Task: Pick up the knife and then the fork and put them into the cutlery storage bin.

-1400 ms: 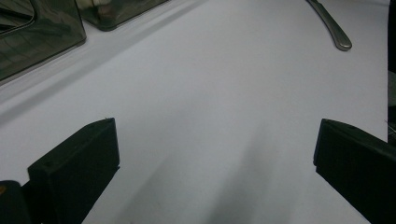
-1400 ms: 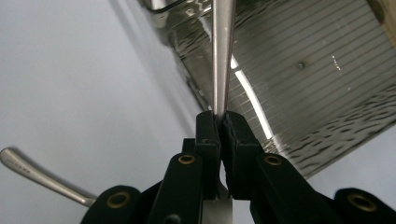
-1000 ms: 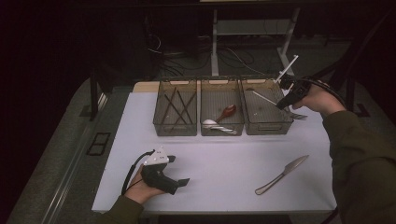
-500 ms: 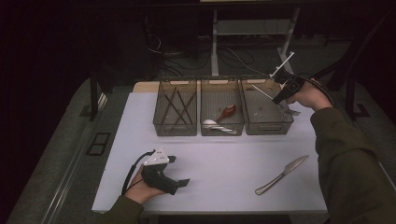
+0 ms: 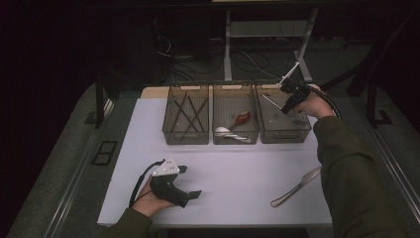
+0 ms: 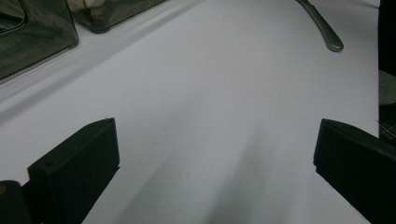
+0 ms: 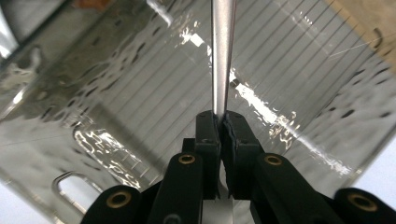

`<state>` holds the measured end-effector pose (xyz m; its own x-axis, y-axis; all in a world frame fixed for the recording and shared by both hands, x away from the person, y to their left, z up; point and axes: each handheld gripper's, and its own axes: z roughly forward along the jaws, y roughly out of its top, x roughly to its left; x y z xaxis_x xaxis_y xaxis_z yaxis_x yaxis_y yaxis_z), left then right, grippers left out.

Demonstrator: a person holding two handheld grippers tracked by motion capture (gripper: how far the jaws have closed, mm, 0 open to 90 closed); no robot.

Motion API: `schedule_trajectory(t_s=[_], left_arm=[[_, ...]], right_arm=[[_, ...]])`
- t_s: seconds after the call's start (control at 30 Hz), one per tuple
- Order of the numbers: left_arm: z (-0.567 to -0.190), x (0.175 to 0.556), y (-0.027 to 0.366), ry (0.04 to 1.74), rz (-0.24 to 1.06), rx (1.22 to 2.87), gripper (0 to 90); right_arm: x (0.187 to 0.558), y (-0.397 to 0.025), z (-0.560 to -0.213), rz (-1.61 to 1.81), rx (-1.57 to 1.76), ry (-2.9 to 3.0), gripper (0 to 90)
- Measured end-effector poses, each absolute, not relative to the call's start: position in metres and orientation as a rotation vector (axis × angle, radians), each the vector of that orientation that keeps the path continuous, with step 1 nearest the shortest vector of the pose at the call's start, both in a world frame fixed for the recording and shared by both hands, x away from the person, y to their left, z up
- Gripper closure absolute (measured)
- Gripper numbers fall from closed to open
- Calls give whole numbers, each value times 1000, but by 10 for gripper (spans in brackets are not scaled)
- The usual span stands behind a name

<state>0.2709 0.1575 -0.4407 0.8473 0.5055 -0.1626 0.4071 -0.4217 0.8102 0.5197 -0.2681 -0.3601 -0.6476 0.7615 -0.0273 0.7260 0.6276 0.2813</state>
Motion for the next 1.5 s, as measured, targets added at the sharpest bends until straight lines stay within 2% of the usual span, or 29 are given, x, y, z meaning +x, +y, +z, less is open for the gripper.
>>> schedule_trajectory(t_s=[0.2, 0.33, 0.53, 0.73, 0.97, 1.1, 1.5], left_arm=[[-441, 271, 157, 662, 127, 2069, 0], [-441, 271, 157, 659, 125, 2069, 0], [-441, 271, 156, 661, 126, 2069, 0], [-441, 271, 156, 662, 127, 2072, 0], [-441, 271, 155, 659, 131, 2077, 0], [-442, 271, 155, 660, 131, 2079, 0], [-441, 271, 156, 659, 139, 2080, 0]], right_arm=[[522, -267, -376, 355, 1263, 2722, 829], [519, -271, -384, 375, 1270, 2705, 726], [508, -278, -372, 503, 1240, 2653, 589], [485, -280, -351, 659, 1161, 2619, 517], [454, -284, -338, 758, 1078, 2626, 517], [433, -288, -338, 817, 1050, 2632, 547], [375, -293, -362, 906, 944, 2707, 746]])
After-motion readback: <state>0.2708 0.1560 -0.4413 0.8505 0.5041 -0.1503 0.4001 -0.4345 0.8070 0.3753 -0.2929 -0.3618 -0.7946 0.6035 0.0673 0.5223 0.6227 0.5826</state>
